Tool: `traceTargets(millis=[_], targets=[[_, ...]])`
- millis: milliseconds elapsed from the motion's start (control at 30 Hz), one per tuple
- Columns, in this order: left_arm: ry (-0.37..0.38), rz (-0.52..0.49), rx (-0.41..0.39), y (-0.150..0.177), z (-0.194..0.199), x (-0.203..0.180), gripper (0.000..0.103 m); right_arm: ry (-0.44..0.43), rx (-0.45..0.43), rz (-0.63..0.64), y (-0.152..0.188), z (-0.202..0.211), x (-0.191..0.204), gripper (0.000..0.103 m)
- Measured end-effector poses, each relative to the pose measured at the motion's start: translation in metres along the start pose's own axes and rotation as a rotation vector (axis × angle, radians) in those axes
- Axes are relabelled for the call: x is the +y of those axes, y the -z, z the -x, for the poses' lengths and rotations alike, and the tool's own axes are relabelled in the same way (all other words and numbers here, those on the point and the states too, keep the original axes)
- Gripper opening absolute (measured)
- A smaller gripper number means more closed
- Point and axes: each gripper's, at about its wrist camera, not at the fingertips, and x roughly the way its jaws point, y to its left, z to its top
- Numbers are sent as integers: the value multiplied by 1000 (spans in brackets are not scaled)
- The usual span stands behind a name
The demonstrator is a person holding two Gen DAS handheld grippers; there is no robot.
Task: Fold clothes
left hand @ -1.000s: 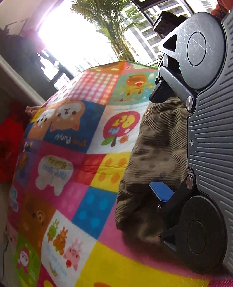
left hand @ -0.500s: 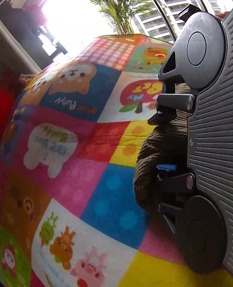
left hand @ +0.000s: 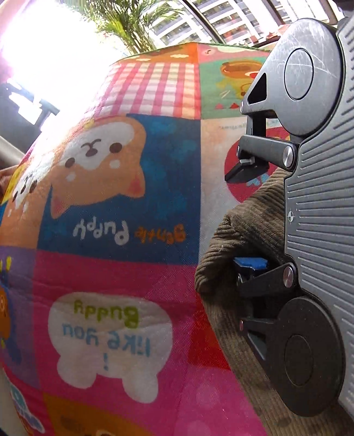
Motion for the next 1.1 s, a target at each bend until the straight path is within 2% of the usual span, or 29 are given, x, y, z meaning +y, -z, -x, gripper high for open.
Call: traceTargets(millis=[33, 100, 200, 300, 400, 500, 600, 667, 767, 833, 900, 967, 1000, 1067, 1100], targets=[[-2, 1, -9, 5, 11, 0, 67, -10, 2, 6, -1, 2, 2, 81], [-2, 22, -33, 19, 41, 1, 79, -24, -8, 5, -6, 8, 1, 81], [-27, 66, -78, 52, 98, 8, 84, -32, -51, -26, -23, 16, -12, 81], [-6, 161, -93, 91, 141, 19, 86, -6, -89, -16, -41, 15, -24, 81], [32, 278, -66, 125, 157, 33, 86, 33, -100, 4, -55, -1, -34, 81], [19, 340, -46, 144, 151, 44, 85, 17, -96, -23, -65, -20, -40, 81], [45, 389, -54, 141, 135, 54, 85, -43, -91, -102, -74, -38, -47, 81], [43, 358, -80, 131, 128, 52, 84, -83, -88, -156, -81, -51, -51, 81], [10, 325, -84, 119, 117, 49, 81, -144, -83, -235, -90, -69, -57, 81], [-6, 300, -82, 116, 114, 45, 72, -159, -64, -217, -104, -80, -54, 81], [-34, 272, -84, 118, 112, 43, 57, -170, -27, -183, -118, -95, -49, 81], [-48, 249, -98, 119, 111, 44, 49, -183, 13, -165, -128, -112, -45, 79], [-53, 239, -102, 118, 110, 45, 44, -191, 33, -162, -131, -121, -44, 75], [-51, 215, -97, 110, 104, 48, 36, -205, 58, -163, -132, -136, -41, 47], [-51, 198, -93, 104, 99, 49, 33, -209, 50, -167, -132, -139, -40, 46]])
